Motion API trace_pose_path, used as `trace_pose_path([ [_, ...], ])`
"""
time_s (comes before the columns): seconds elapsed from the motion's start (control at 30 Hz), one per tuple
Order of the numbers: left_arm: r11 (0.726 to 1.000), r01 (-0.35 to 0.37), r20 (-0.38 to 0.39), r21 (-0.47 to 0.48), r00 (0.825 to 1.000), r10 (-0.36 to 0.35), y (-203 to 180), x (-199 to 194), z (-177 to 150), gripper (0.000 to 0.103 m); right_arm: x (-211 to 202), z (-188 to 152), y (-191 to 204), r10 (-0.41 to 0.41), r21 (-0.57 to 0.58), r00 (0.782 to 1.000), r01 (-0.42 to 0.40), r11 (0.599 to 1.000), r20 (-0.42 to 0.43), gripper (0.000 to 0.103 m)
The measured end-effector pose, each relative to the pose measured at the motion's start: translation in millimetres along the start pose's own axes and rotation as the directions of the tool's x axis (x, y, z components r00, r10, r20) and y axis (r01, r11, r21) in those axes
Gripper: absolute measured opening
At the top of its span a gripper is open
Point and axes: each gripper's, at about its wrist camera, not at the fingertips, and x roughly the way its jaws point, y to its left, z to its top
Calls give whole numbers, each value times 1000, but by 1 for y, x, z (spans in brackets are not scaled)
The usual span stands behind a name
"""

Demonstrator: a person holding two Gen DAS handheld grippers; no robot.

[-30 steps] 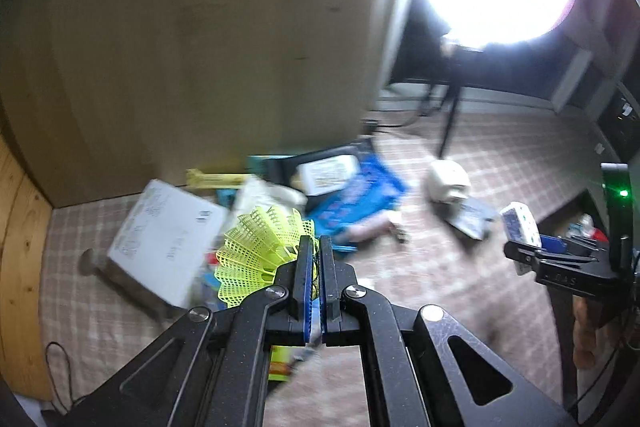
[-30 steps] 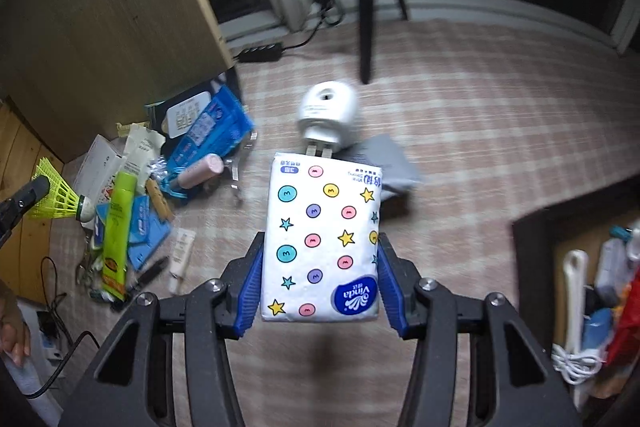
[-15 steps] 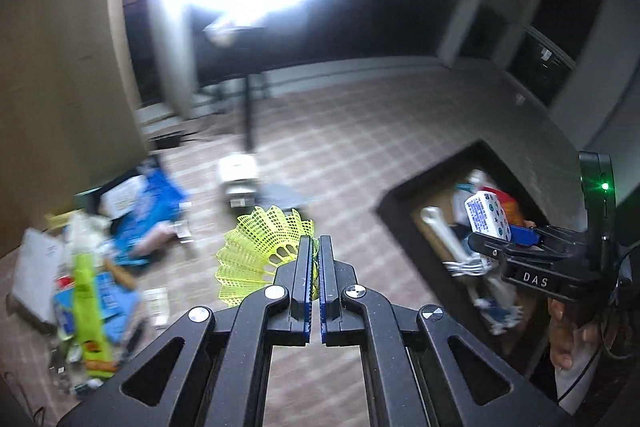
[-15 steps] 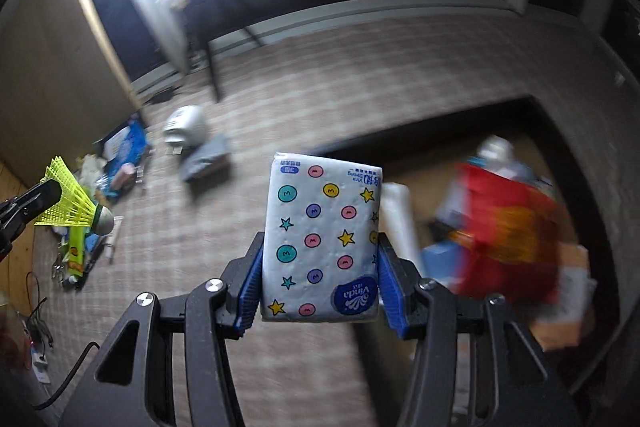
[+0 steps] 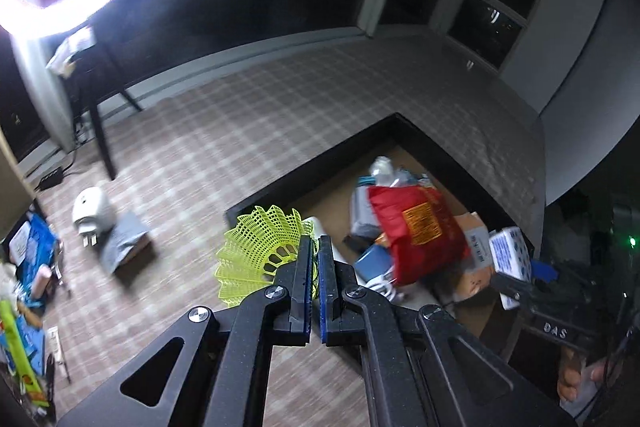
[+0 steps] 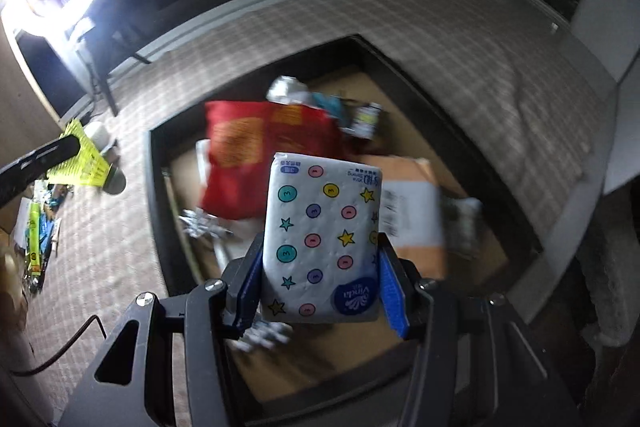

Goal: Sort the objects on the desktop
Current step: 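Carry both items to the dark storage box and release them inside, then move both tools back over the cluttered table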

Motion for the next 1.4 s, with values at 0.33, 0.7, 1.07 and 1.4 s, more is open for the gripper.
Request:
trace_pose_path([
  [0.33,999,24,15,39,1000,-25,-37,20,20,7,-3,-14,-27,4,11,1000,-4,1000,-2,51],
  [0.7,1000,-23,24,14,999,22,-22,10,22,49,-7,-1,-14,11,-28,999,-10,1000,36,61],
  [1.07,992,-104,26,-67,994,106,33,-13,4,49,-5,6,36,67,-95,997,-63,993,36,61],
  [1.4,949,-253,7,-187,966,259,122,-53,-39,49,7,15,121,168,-234,986,-162,959,4,61],
])
